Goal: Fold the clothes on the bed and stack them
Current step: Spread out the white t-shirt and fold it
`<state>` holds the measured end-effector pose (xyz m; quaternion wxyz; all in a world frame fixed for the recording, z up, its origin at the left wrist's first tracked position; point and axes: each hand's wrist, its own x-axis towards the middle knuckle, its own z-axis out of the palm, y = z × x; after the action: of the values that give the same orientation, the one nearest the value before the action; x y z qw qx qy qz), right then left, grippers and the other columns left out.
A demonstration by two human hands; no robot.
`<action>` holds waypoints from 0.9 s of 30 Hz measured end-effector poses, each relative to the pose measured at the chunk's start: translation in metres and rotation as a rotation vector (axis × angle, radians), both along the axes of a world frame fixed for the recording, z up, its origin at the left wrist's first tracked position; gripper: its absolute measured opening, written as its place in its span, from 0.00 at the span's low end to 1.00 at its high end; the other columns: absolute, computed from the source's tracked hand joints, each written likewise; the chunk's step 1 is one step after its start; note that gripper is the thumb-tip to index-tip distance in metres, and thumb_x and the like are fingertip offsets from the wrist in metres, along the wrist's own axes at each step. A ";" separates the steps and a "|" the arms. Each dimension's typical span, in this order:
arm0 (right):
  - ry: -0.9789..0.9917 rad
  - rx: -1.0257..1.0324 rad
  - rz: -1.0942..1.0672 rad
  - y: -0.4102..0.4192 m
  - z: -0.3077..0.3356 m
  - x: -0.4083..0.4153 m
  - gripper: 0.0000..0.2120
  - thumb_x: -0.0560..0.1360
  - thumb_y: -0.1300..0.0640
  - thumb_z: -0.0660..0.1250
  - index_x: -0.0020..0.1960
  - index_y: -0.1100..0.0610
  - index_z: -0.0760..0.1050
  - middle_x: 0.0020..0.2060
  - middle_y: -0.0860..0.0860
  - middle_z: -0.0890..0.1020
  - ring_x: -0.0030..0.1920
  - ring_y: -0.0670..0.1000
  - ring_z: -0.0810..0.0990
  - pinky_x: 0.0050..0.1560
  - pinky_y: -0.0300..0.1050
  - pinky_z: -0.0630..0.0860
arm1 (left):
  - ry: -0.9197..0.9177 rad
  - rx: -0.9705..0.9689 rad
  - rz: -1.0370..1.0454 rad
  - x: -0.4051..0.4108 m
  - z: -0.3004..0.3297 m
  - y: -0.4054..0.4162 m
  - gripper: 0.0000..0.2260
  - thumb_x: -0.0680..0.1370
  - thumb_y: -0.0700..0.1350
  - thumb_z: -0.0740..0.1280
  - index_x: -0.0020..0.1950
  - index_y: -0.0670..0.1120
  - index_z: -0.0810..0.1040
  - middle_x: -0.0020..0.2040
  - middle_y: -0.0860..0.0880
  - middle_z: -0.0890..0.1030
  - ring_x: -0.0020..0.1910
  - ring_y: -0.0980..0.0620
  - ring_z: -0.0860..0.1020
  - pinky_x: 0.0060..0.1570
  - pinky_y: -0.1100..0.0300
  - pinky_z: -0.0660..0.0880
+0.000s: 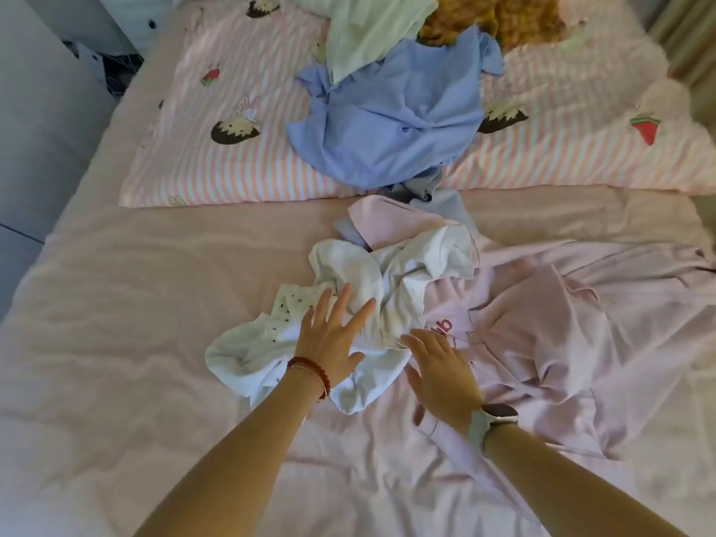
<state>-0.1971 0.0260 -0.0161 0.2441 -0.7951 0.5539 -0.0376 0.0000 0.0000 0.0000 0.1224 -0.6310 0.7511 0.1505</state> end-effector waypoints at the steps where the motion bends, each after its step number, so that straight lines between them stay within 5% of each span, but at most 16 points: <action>1: -0.013 -0.080 0.031 -0.009 -0.005 0.002 0.24 0.67 0.57 0.74 0.61 0.57 0.76 0.60 0.54 0.78 0.62 0.56 0.76 0.56 0.53 0.76 | -0.040 0.003 -0.044 -0.001 -0.008 -0.009 0.32 0.76 0.56 0.63 0.75 0.59 0.49 0.77 0.48 0.41 0.75 0.43 0.41 0.70 0.44 0.52; 2: 0.077 -0.153 0.082 -0.015 -0.014 0.005 0.26 0.62 0.56 0.77 0.59 0.57 0.78 0.59 0.54 0.79 0.60 0.57 0.77 0.53 0.55 0.77 | -0.064 0.003 -0.066 0.000 -0.014 -0.015 0.27 0.77 0.56 0.62 0.73 0.58 0.57 0.77 0.49 0.44 0.75 0.43 0.42 0.71 0.43 0.49; 4: 0.319 -0.185 0.242 -0.029 -0.025 0.007 0.31 0.67 0.50 0.73 0.68 0.54 0.70 0.69 0.53 0.70 0.69 0.56 0.67 0.63 0.62 0.67 | -0.050 -0.016 -0.076 0.006 -0.020 -0.026 0.16 0.79 0.55 0.58 0.66 0.52 0.70 0.73 0.50 0.61 0.74 0.47 0.52 0.71 0.45 0.47; 6: 0.411 -0.151 0.283 -0.046 -0.037 0.003 0.30 0.76 0.48 0.63 0.75 0.49 0.56 0.75 0.52 0.54 0.75 0.55 0.50 0.69 0.65 0.49 | 0.181 -0.091 0.032 0.017 -0.021 -0.023 0.12 0.80 0.51 0.58 0.53 0.44 0.76 0.54 0.47 0.78 0.60 0.45 0.72 0.65 0.53 0.58; 8: 0.500 -0.192 0.298 -0.055 -0.033 0.000 0.24 0.74 0.50 0.66 0.69 0.46 0.67 0.73 0.51 0.62 0.74 0.54 0.58 0.68 0.67 0.55 | 0.437 -0.241 0.238 0.038 -0.013 -0.012 0.09 0.80 0.47 0.60 0.43 0.43 0.71 0.34 0.47 0.76 0.37 0.43 0.75 0.39 0.55 0.66; 10: 0.551 -0.254 0.336 -0.059 -0.025 0.004 0.16 0.68 0.55 0.72 0.56 0.48 0.79 0.63 0.50 0.76 0.67 0.53 0.70 0.64 0.65 0.64 | 0.541 -0.308 0.401 0.061 -0.001 0.006 0.10 0.79 0.48 0.59 0.41 0.45 0.67 0.27 0.51 0.70 0.28 0.48 0.70 0.29 0.56 0.63; 12: 0.380 -0.283 0.319 -0.053 -0.024 0.003 0.10 0.68 0.57 0.73 0.50 0.54 0.81 0.49 0.51 0.83 0.58 0.53 0.79 0.64 0.60 0.67 | 0.605 -0.338 0.464 0.075 0.013 0.029 0.14 0.78 0.52 0.55 0.44 0.42 0.70 0.28 0.50 0.72 0.28 0.49 0.71 0.27 0.56 0.67; 14: 0.246 -0.017 0.200 -0.033 -0.018 0.005 0.11 0.78 0.55 0.60 0.58 0.56 0.74 0.45 0.54 0.83 0.52 0.56 0.80 0.64 0.53 0.67 | 0.599 -0.349 0.443 0.085 0.023 0.054 0.17 0.77 0.52 0.53 0.50 0.41 0.74 0.32 0.52 0.74 0.29 0.52 0.71 0.26 0.63 0.66; 17: 0.226 0.223 0.251 0.025 -0.010 0.001 0.18 0.81 0.51 0.51 0.69 0.53 0.63 0.49 0.56 0.81 0.46 0.59 0.79 0.41 0.47 0.70 | 0.572 -0.332 0.546 0.101 0.033 0.091 0.14 0.77 0.48 0.54 0.53 0.43 0.75 0.29 0.56 0.72 0.26 0.54 0.70 0.25 0.67 0.63; 19: 0.227 0.354 0.362 0.065 -0.001 -0.004 0.18 0.81 0.49 0.50 0.68 0.51 0.65 0.54 0.55 0.79 0.47 0.59 0.79 0.41 0.45 0.70 | 0.576 -0.304 0.685 0.114 0.038 0.111 0.11 0.76 0.49 0.55 0.48 0.44 0.74 0.26 0.55 0.71 0.26 0.53 0.71 0.25 0.62 0.63; 21: 0.229 0.417 0.381 0.086 0.008 -0.004 0.16 0.80 0.49 0.51 0.65 0.48 0.69 0.54 0.49 0.79 0.50 0.56 0.79 0.45 0.45 0.73 | 0.597 -0.214 0.736 0.128 0.040 0.129 0.08 0.77 0.45 0.59 0.47 0.44 0.76 0.33 0.50 0.78 0.33 0.49 0.75 0.32 0.59 0.68; 24: 0.082 0.234 0.245 0.092 0.025 0.016 0.11 0.75 0.57 0.63 0.57 0.55 0.77 0.48 0.51 0.81 0.48 0.55 0.81 0.40 0.47 0.78 | 0.671 0.036 0.697 0.148 0.040 0.149 0.06 0.75 0.37 0.65 0.47 0.45 0.79 0.46 0.49 0.79 0.49 0.47 0.77 0.47 0.60 0.71; 27: -0.068 -0.116 0.205 0.075 0.028 0.053 0.17 0.65 0.62 0.73 0.53 0.60 0.80 0.46 0.55 0.82 0.47 0.57 0.82 0.42 0.48 0.79 | 0.611 0.113 0.596 0.154 0.039 0.153 0.20 0.69 0.51 0.62 0.57 0.43 0.76 0.55 0.49 0.75 0.58 0.46 0.73 0.59 0.55 0.67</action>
<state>-0.1436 0.1012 0.0122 0.2188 -0.8585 0.4582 -0.0717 0.1541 0.1534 0.0390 -0.1203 -0.7392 0.5282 0.4000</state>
